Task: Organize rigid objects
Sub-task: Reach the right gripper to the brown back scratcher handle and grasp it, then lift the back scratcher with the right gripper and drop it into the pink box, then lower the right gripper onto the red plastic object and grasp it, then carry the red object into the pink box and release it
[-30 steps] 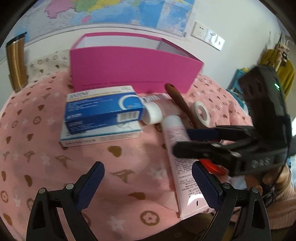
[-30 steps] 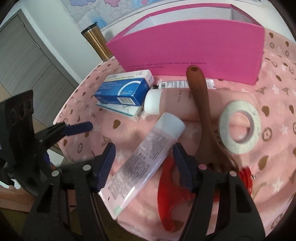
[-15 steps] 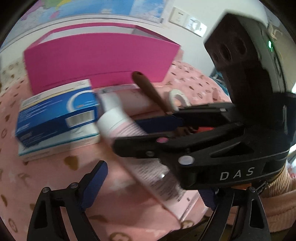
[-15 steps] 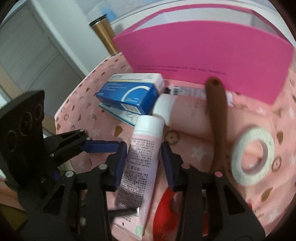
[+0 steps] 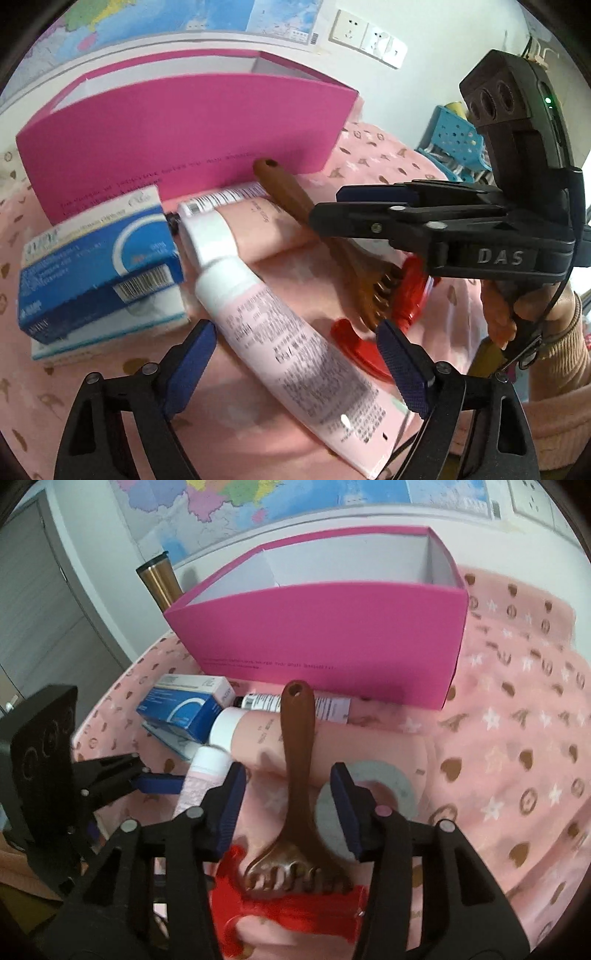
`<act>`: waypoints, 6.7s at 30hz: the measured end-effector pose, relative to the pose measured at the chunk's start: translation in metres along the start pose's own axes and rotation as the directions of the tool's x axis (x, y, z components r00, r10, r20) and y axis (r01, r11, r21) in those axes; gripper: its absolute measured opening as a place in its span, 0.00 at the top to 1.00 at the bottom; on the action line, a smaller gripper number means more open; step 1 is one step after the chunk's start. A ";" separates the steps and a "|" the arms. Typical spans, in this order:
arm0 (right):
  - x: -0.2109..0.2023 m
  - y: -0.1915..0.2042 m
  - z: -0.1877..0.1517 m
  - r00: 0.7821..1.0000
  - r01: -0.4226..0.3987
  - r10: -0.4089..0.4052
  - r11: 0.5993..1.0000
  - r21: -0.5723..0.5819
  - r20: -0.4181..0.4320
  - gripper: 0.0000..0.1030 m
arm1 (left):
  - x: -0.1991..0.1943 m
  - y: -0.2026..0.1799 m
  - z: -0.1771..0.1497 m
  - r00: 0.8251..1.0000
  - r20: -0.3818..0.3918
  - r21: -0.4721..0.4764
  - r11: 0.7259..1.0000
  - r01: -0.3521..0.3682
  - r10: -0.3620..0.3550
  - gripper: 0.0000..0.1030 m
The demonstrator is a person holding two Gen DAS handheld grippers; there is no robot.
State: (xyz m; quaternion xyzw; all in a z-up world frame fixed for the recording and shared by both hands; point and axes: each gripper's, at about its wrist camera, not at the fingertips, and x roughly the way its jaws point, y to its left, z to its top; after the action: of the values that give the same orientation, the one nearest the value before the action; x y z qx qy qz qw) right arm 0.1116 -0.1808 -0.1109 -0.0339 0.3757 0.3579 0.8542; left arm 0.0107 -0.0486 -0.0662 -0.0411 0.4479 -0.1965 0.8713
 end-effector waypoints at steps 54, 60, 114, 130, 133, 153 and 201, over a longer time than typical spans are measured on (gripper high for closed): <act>-0.070 -0.058 0.168 0.922 -0.153 0.091 0.979 0.136 0.377 0.75 | 0.028 0.031 0.213 0.988 0.143 0.030 0.999 0.045 -0.049 0.68; -0.026 -0.077 0.163 0.969 -0.085 0.041 0.981 0.176 0.243 0.75 | 0.070 0.031 0.211 0.998 0.030 0.021 0.998 0.053 -0.053 0.68; -0.044 -0.031 -0.073 0.995 -0.095 0.096 0.986 0.139 -0.003 0.79 | 0.024 -0.033 0.036 0.989 -0.053 0.153 0.978 0.142 -0.135 0.47; -0.063 -0.044 -0.067 0.992 -0.113 0.100 0.976 0.188 0.075 0.94 | 0.054 -0.057 0.033 0.983 -0.126 0.230 0.960 0.160 -0.134 0.48; -0.067 -0.046 -0.063 0.990 -0.117 0.100 0.975 0.192 0.094 0.94 | 0.060 -0.058 0.035 0.980 -0.135 0.230 0.958 0.171 -0.143 0.60; -0.085 -0.030 -0.021 0.970 -0.166 0.145 0.981 0.095 0.197 0.96 | 0.041 -0.061 0.060 0.984 -0.020 0.230 0.957 0.177 -0.177 0.82; 0.010 -0.094 0.158 0.996 0.020 -0.022 0.999 0.027 0.090 0.93 | 0.109 0.019 0.222 0.998 -0.018 0.114 0.992 -0.060 0.062 0.71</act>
State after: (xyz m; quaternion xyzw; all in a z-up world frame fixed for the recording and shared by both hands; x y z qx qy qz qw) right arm 0.2739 -0.1929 -0.0241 -0.0106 0.3409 0.3451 0.8744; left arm 0.2505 -0.0960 -0.0220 0.0241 0.4463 -0.1952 0.8730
